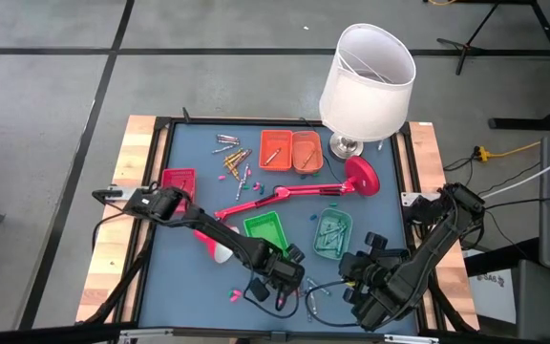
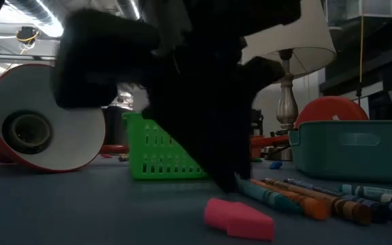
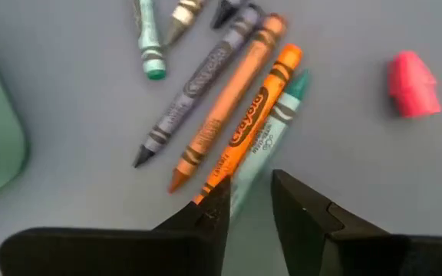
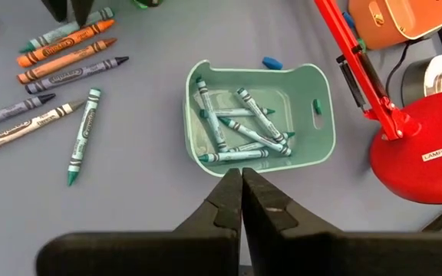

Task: Sort crayons
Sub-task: Put the green crayon into the light green bin

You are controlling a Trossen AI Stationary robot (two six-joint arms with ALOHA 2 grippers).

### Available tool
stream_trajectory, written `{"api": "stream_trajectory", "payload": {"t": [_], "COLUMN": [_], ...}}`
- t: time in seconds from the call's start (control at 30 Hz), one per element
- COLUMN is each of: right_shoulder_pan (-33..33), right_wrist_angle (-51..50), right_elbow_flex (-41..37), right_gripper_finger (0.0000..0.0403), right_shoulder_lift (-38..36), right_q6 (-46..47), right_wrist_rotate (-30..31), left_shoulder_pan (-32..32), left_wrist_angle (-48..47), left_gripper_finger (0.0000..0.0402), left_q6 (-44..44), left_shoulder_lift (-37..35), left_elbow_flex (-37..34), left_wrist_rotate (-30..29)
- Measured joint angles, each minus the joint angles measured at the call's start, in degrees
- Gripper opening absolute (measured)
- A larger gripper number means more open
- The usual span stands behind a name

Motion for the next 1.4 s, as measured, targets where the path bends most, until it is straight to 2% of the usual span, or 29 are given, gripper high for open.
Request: {"api": "stream_trajectory", "payload": {"t": [0.23, 0.4, 0.93, 1.2, 1.4], "right_shoulder_pan": [0.00, 0.02, 0.02, 0.07, 2.25], "right_wrist_angle": [0.31, 1.04, 1.75, 2.81, 2.01], "right_elbow_flex": [0.00, 0.00, -0.01, -0.02, 1.53], "right_gripper_finger": [0.0010, 0.0010, 0.0010, 0.0010, 0.0010], "right_shoulder_lift": [0.00, 0.02, 0.02, 0.04, 0.11], "right_q6": [-0.02, -0.04, -0.04, -0.09, -0.11], "right_wrist_rotate": [0.00, 0.00, -0.02, -1.32, -1.91], "left_shoulder_pan": [0.44, 1.05, 1.50, 1.24, 0.40], "left_wrist_angle": [-0.43, -0.56, -1.05, -1.01, -1.52], "left_gripper_finger": [0.0082, 0.0080, 0.0017, 0.0012, 0.0012], "left_q6": [-0.04, -0.02, -0.11, -0.48, -0.53], "left_shoulder_lift": [0.25, 0.25, 0.25, 0.25, 0.51], "left_elbow_flex": [0.05, 0.03, -0.01, 0.12, 3.77], "left_wrist_rotate": [-0.91, 1.44, 3.86, 3.92, 3.88]}}
